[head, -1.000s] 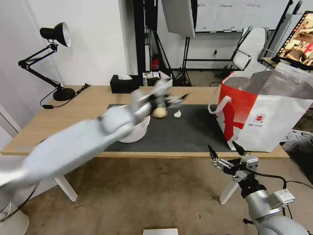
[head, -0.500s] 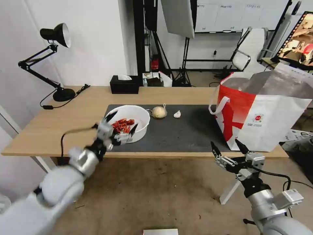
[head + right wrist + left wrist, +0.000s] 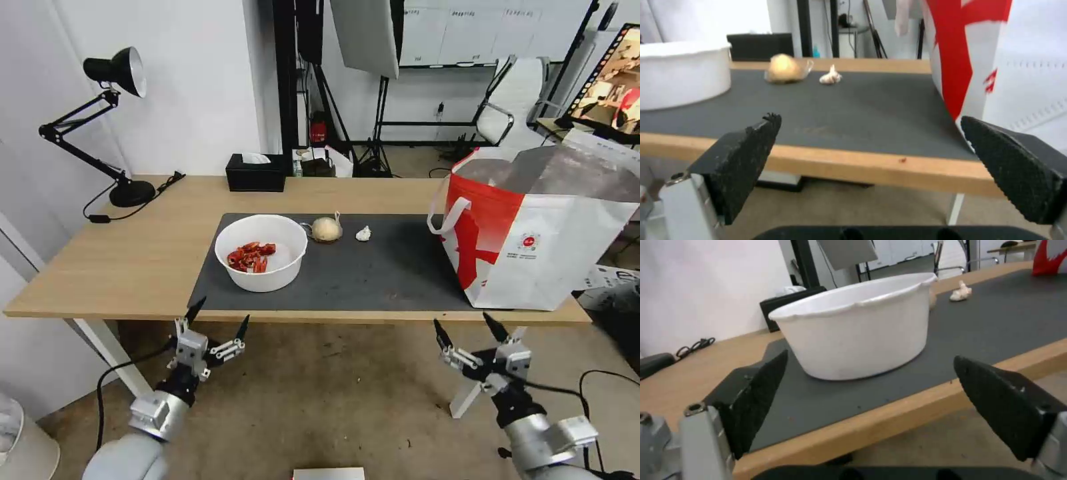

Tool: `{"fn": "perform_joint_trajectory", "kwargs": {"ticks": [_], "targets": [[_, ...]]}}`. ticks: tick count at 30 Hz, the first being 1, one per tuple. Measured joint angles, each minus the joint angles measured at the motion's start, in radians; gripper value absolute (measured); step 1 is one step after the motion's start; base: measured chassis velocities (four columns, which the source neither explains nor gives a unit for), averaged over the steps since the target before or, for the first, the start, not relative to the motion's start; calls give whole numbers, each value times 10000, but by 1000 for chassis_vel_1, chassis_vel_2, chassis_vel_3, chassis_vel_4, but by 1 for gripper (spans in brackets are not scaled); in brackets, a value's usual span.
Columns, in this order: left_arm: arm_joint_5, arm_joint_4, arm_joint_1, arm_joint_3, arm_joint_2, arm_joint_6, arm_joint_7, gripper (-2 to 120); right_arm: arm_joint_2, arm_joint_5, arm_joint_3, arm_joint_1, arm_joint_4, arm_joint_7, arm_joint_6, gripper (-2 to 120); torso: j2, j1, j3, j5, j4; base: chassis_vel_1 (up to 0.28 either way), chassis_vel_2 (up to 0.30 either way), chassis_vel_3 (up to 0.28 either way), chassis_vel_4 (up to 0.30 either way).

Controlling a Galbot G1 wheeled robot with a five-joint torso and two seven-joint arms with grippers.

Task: Pick up the trash from the table and place it into the takeout bag.

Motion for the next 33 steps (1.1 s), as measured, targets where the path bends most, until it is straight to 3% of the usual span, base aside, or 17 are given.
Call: {"fn": "perform_joint_trajectory", "kwargs": {"ticks": [13,17,19,21,23,25,27,28,31,32,33], "targets": [[95,90,70,113,-210,33,285,100,-186,16,-215,236,-130,-51,-247,100,-1,1,0,-2,0,0,0,0,0],[99,94,41,119,-183,58,319,100,-620,385,-506,707,-44,-21,-603,100,-1,0,1,-2,-1,0,0,0,0],[72,103,-3,86,-138,79,323,100,-1358,1127,-1081,1762,-37,-38,-1044,100,-1,1,1,1,-2,0,0,0,0],[69,104,-5,80,-133,82,323,100,-1498,1272,-1188,1974,-44,-59,-1123,100,-2,1,1,1,-2,0,0,0,0],[59,97,-11,51,-130,161,322,100,-2473,2266,-2062,3601,-238,-228,-1621,100,-2,2,2,-2,6,0,0,0,0],[59,91,-10,46,-135,180,324,100,-2673,2437,-2295,4004,-352,-261,-1669,100,-2,1,2,-2,5,0,0,0,0],[38,82,-9,-27,-145,237,321,100,-3364,3114,-3765,6190,-1245,-356,-1895,100,-2,2,3,-1,-1,0,0,0,0],[38,82,-9,-27,-145,237,321,100,-3364,3114,-3765,6190,-1245,-356,-1895,100,-2,2,3,-1,-1,0,0,0,0],[-35,89,6,-116,-141,252,324,100,-3340,3615,-5640,8821,-2223,558,-2382,100,-3,3,3,-3,5,0,0,0,0],[-35,89,6,-116,-141,252,324,100,-3340,3615,-5640,8821,-2223,558,-2382,100,-3,3,3,-3,5,0,0,0,0],[-44,99,13,-136,-143,253,324,100,-3127,3711,-6373,9678,-2614,1172,-2753,100,-3,3,3,-2,4,0,0,0,0]]}}
